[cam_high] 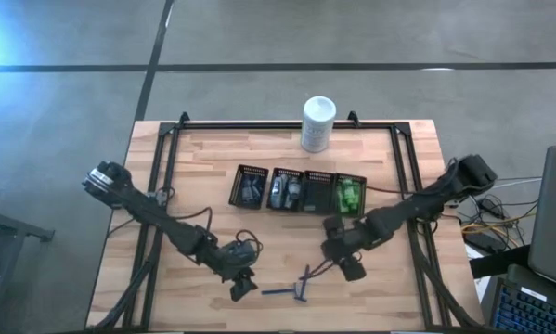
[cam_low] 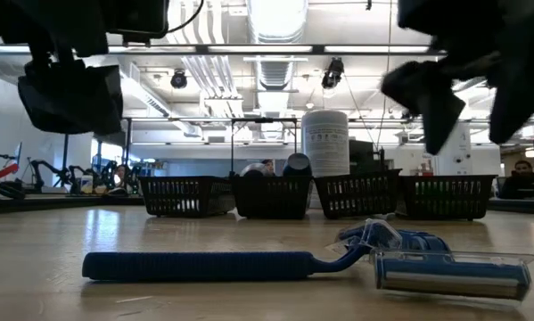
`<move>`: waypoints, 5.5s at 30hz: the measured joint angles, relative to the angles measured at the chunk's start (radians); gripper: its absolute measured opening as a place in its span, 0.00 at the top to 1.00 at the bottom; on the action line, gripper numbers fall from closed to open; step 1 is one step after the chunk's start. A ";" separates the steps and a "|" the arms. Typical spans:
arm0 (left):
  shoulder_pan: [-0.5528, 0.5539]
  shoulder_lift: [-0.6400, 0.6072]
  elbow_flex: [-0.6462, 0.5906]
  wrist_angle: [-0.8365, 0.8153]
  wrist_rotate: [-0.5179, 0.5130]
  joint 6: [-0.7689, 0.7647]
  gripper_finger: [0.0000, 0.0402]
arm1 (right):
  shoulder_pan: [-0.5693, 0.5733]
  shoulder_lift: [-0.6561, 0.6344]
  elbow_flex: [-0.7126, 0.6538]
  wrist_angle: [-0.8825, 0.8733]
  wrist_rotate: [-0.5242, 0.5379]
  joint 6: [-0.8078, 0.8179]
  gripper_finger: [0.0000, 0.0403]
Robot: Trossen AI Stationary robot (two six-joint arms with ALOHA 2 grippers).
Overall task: Pick & Place Travel size toiletries
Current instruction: Put the blue razor into the middle right black bin
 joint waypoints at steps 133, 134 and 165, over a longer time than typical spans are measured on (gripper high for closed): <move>-0.037 -0.428 -0.282 -0.296 -0.399 0.070 0.41 | -0.002 0.348 0.418 0.013 0.096 0.175 0.49; -0.037 -0.428 -0.282 -0.278 -0.391 0.070 0.41 | -0.004 0.385 0.455 0.013 0.073 0.136 0.50; -0.037 -0.428 -0.282 -0.237 -0.314 0.051 0.41 | 0.006 0.731 0.747 -0.120 -0.076 -0.373 0.79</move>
